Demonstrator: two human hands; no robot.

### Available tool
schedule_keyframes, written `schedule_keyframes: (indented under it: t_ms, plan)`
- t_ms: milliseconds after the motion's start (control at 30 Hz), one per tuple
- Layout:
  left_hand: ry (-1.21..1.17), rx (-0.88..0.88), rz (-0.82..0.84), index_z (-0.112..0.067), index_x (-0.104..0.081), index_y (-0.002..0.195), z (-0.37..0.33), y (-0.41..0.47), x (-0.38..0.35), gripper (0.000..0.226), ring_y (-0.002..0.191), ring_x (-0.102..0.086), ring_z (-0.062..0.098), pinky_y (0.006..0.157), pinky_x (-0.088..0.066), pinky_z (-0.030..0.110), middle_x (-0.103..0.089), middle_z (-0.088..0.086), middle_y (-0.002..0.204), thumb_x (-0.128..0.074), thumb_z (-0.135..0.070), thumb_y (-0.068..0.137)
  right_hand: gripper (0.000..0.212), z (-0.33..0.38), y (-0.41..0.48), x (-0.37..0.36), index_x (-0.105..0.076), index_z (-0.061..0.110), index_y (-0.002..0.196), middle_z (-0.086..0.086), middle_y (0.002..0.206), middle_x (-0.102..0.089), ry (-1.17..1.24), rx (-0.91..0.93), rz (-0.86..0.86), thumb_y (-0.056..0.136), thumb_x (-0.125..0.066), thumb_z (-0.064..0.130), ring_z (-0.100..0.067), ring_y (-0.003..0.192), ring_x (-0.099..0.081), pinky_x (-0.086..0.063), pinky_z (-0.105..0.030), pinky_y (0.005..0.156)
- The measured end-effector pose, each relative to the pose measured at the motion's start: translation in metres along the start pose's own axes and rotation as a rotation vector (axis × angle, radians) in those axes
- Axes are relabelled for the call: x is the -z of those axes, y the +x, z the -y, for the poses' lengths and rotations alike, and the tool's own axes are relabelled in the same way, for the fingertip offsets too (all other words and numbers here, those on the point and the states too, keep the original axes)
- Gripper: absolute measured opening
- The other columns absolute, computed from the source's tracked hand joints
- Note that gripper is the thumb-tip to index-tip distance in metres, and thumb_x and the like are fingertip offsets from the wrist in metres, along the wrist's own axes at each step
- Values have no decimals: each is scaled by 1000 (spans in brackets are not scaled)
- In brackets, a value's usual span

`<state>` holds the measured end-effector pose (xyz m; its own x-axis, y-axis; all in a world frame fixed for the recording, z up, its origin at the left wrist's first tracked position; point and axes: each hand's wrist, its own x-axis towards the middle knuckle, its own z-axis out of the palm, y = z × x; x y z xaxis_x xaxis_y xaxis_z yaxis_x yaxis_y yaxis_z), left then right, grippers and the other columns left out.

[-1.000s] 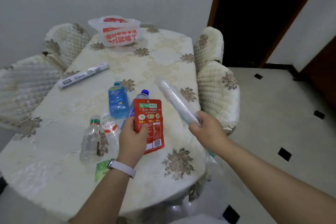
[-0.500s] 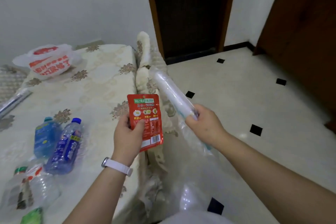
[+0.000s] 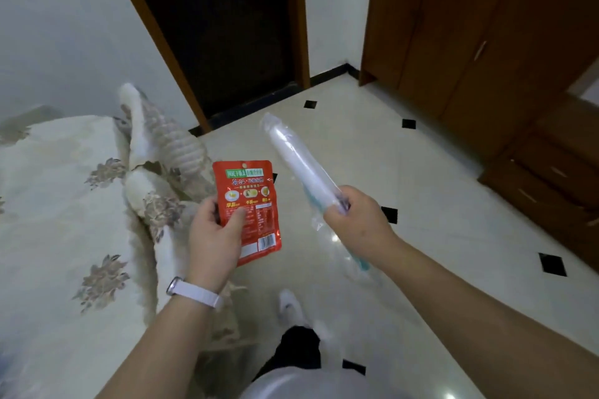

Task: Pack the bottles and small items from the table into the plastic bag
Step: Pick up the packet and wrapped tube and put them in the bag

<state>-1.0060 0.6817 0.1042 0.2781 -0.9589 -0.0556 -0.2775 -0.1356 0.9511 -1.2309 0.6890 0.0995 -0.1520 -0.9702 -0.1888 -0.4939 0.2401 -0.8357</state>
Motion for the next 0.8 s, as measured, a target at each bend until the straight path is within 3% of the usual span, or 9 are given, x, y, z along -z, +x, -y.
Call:
schedule_keyframes:
  t_ms: [100, 267, 400, 567, 800]
  plan:
    - [-22, 24, 67, -20, -61, 108, 2, 48, -31, 17, 85, -70, 11, 72, -58, 35, -71, -5, 100, -65, -19, 92, 8, 0, 43, 8, -55, 11, 84, 4, 66, -47, -29, -37, -26, 81, -52, 17, -14, 56, -40, -32, -24, 46]
    - [-78, 62, 128, -26, -57, 108, -6, 144, -68, 16, 77, -68, 0, 60, -51, 16, -67, -14, 96, -62, -20, 94, 5, 23, 135, 10, -58, 16, 84, 1, 68, -53, -141, -58, -67, 83, -55, 19, -13, 57, -46, -34, -26, 50]
    - [-80, 86, 132, -25, -55, 115, -19, 227, -74, 22, 86, -69, 9, 71, -57, 31, -67, -12, 102, -62, -27, 94, 3, 58, 213, 7, -58, 20, 82, 4, 67, -53, -193, -55, -74, 84, -56, 19, -13, 58, -47, -34, -26, 50]
    - [-56, 65, 128, -33, -53, 107, -36, 315, -92, 16, 83, -69, 6, 67, -57, 28, -66, -15, 98, -61, -29, 94, 4, 86, 292, 5, -56, 15, 82, 3, 66, -50, -172, -45, -104, 83, -55, 19, -13, 58, -44, -33, -27, 50]
    - [-19, 65, 149, -30, -56, 107, -55, 405, -157, 16, 86, -69, 9, 66, -55, 27, -66, -16, 98, -62, -24, 93, 10, 73, 401, 30, -56, 9, 84, 1, 65, -48, -131, -52, -155, 86, -56, 18, -15, 57, -43, -32, -26, 49]
